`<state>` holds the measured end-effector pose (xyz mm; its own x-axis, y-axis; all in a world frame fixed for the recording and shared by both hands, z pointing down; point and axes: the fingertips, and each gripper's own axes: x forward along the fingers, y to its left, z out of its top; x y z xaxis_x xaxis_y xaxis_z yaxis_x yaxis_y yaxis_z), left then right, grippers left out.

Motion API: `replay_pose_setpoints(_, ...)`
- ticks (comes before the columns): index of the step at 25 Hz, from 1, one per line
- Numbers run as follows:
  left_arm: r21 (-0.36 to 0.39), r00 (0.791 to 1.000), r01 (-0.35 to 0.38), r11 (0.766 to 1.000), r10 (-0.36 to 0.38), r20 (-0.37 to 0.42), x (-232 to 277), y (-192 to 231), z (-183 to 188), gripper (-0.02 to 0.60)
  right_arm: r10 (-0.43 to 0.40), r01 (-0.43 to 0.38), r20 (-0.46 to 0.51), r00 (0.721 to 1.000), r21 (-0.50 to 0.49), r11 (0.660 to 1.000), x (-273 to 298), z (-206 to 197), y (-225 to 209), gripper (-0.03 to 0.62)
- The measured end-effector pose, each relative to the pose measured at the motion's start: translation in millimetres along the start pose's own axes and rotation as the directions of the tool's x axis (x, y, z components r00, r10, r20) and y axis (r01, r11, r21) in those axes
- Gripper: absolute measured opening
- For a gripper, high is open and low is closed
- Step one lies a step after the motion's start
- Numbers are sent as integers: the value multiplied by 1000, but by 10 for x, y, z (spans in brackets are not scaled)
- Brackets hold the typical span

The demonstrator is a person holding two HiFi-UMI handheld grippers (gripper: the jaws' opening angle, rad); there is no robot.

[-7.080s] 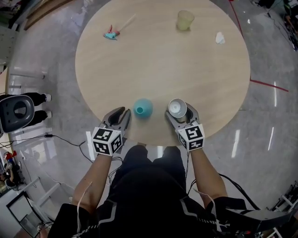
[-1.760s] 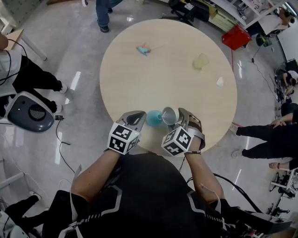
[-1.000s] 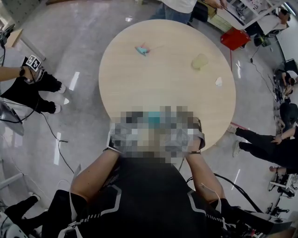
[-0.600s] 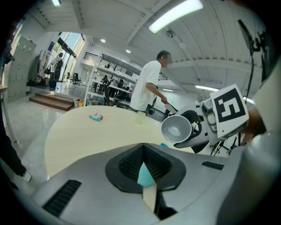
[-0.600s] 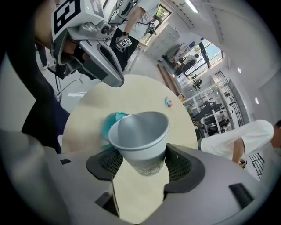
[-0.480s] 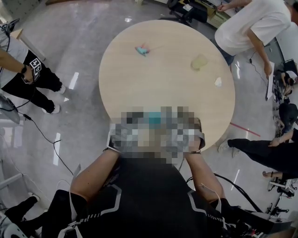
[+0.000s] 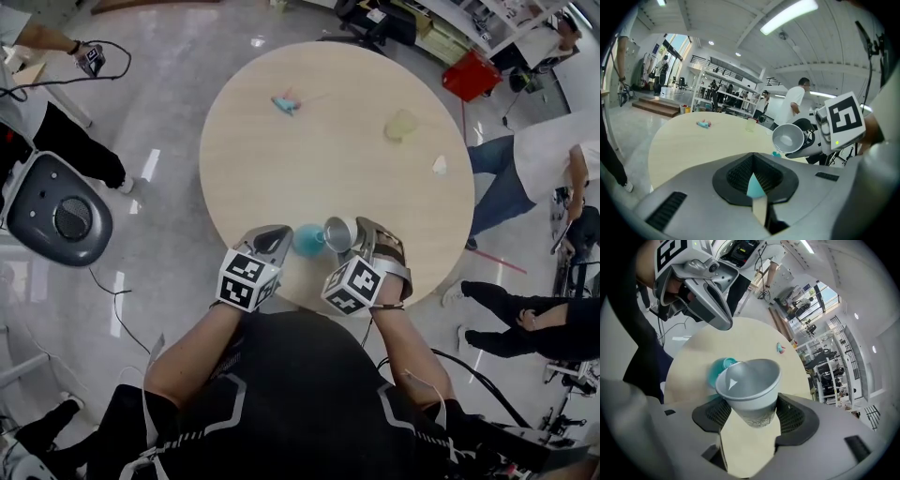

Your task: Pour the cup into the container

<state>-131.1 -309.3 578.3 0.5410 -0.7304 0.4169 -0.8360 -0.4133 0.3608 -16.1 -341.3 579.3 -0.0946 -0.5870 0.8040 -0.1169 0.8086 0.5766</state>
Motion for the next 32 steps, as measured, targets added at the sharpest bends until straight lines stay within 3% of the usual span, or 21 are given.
replay_pose_setpoints(6, 5, 1000, -2, 1000, 2, -5, -8, 6, -27, 2, 12, -12, 3, 1000, 17, 1000, 32, -7, 59, 305)
replay_pose_setpoints(13, 15, 1000, -1, 1000, 1, -6, 24, 0, 11, 2, 66, -80, 83, 994, 187, 979, 81, -46, 92, 305)
replay_pose_setpoints(19, 21, 1000, -3, 1000, 3, -5, 12, -24, 59, 2, 70, -124, 176, 982, 320, 939, 44, -78, 95, 305)
replay_pose_setpoints(24, 18, 1000, 4, 1000, -4, 9, 18, -69, 104, 2, 69, -194, 269, 961, 474, 859, 29, -159, 72, 305)
replay_pose_setpoints(28, 9, 1000, 2, 1000, -2, 8, 38, -102, 128, 2, 59, -224, 310, 949, 530, 818, 24, -236, 56, 305)
replay_pose_setpoints(32, 14, 1000, 5, 1000, -5, 10, 70, -143, 159, 2, 40, -269, 367, 930, 598, 755, 23, -332, 41, 305)
